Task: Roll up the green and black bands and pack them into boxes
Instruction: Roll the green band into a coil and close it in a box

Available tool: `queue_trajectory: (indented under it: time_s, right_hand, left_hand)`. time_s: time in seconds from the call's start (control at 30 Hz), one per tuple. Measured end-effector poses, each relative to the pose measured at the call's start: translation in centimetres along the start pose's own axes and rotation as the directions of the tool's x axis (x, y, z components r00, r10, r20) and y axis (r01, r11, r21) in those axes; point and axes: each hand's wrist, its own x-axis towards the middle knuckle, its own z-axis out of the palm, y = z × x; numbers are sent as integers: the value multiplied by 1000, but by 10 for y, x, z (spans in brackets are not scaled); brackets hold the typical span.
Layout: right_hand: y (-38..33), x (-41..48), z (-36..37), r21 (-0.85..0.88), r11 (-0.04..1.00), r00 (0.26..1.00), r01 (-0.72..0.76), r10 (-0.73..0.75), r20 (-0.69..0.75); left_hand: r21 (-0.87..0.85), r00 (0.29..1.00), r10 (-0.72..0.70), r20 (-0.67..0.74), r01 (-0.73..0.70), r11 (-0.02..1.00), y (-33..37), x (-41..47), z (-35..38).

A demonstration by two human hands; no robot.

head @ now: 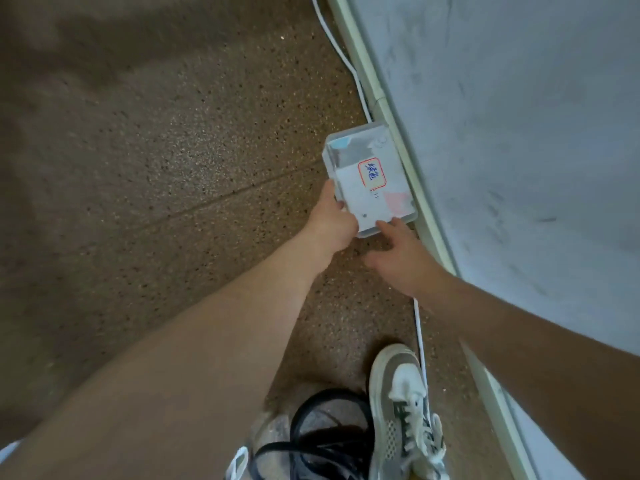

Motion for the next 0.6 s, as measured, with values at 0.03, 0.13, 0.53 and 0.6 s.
queue_trajectory:
  time_s: [0.03, 0.13, 0.53, 0.6]
  right_hand:
    - [-7, -11, -10, 55, 998, 999, -39, 39, 8]
    - [-22, -60, -30, 174, 972, 987, -160, 153, 57]
    - [-2, -257, 3, 278, 911, 943, -306, 251, 217]
    - [10, -285, 17, 253, 916, 938, -311, 253, 238]
  left_hand:
    - [77, 1000, 12, 24, -13, 997, 5, -17, 0]
    - [256, 997, 14, -74, 6, 967, 11, -69, -11]
    - [740, 997, 67, -33, -21, 672, -46, -299, -98]
    - [784, 991, 108, -76, -7, 621, -62, -337, -109]
